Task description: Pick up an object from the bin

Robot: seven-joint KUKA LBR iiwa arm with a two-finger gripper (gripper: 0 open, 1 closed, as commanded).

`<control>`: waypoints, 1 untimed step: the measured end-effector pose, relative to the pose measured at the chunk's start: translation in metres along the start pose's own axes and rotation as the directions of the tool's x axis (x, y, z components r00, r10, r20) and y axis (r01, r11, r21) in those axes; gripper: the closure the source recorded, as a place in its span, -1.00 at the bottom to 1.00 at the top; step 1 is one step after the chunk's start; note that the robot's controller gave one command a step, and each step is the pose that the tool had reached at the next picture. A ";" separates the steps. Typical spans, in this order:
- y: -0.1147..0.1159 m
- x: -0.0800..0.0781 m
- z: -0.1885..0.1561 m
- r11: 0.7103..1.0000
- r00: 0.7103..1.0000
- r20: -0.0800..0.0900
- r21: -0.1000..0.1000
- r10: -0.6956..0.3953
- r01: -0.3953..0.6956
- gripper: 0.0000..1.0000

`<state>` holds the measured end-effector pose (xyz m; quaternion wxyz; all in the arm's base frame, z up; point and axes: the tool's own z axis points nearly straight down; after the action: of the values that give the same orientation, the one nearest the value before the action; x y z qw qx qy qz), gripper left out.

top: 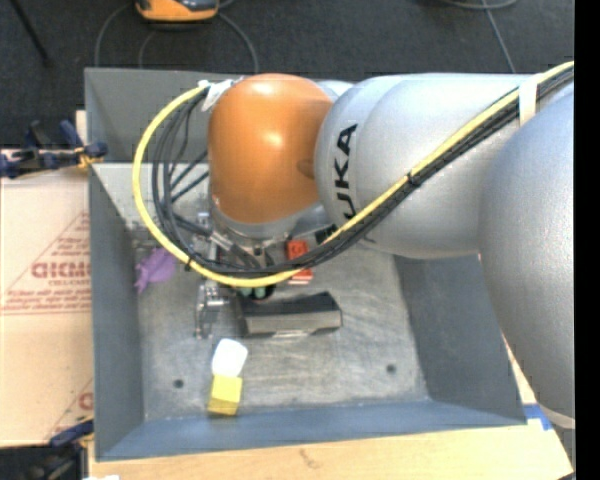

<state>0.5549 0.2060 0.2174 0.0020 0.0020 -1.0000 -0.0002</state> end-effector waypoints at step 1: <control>-0.001 -0.002 -0.004 1.000 1.000 0.007 -0.002 0.004 -0.004 -1.00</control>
Offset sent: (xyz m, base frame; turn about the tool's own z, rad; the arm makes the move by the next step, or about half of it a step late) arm 0.0680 0.0279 -0.0574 -0.3008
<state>0.5568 0.2053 0.2213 -0.0016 0.0001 -1.0000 -0.0010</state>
